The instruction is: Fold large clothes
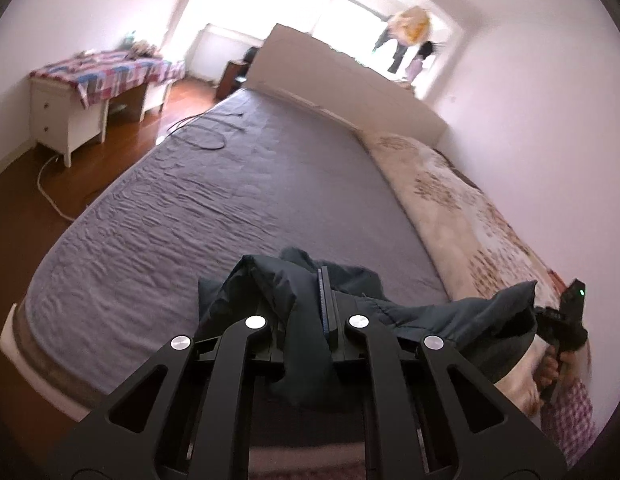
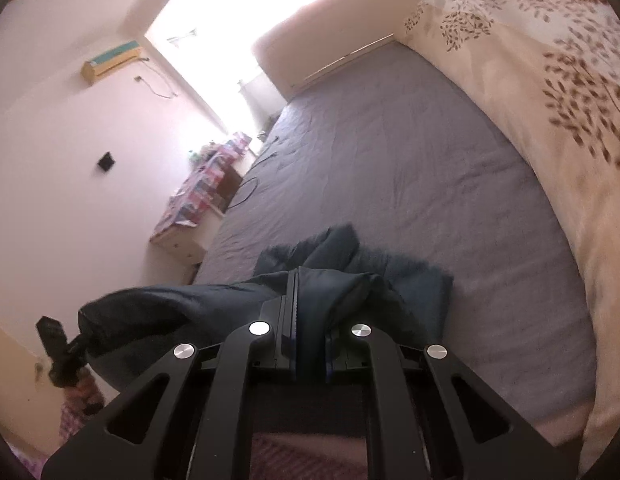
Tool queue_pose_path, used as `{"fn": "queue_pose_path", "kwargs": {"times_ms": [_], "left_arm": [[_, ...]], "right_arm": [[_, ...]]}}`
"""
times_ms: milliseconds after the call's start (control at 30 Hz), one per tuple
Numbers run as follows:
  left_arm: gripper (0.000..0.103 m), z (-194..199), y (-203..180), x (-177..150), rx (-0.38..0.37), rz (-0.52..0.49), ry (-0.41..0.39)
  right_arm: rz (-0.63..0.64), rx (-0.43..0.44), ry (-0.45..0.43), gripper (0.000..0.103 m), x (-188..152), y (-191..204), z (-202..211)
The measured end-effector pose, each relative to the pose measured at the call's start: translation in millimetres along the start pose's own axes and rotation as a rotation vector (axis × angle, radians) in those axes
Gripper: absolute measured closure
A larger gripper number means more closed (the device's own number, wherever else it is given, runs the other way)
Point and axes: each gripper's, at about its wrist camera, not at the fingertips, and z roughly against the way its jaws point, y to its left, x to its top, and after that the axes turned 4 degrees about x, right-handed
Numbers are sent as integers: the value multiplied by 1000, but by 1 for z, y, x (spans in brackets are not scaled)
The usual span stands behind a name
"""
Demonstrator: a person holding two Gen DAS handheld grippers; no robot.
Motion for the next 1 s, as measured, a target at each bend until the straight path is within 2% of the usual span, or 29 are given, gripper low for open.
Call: {"fn": "queue_pose_path", "kwargs": {"times_ms": [100, 233, 433, 533, 600, 667, 733, 767, 800, 833, 900, 1000], "left_arm": [[92, -61, 12, 26, 58, 52, 30], [92, -139, 31, 41, 129, 94, 79], [92, -230, 58, 36, 223, 141, 171], [87, -255, 66, 32, 245, 159, 205], [85, -262, 69, 28, 246, 186, 222], [75, -266, 75, 28, 225, 248, 240], [53, -260, 79, 30, 167, 319, 215], [46, -256, 80, 31, 150, 335, 200], [35, -248, 80, 34, 147, 342, 166], [30, -239, 79, 38, 158, 334, 132], [27, -222, 73, 44, 161, 292, 91], [25, -195, 66, 46, 188, 220, 68]], "right_arm": [[-4, -51, 2, 93, 34, -10, -47], [-38, -119, 45, 93, 66, -36, -127], [-60, -216, 133, 93, 76, -77, -228], [-79, -242, 166, 93, 73, -95, -258], [-95, -259, 190, 93, 69, -105, -274], [-133, -265, 221, 93, 64, -116, -285], [-185, -242, 235, 91, 61, -124, -289], [-220, -215, 240, 90, 61, -129, -288], [-247, -195, 245, 89, 61, -132, -286], [-285, -167, 249, 88, 62, -136, -283], [-331, -126, 234, 84, 63, -138, -273], [-325, -111, 206, 73, 64, -129, -258]]}}
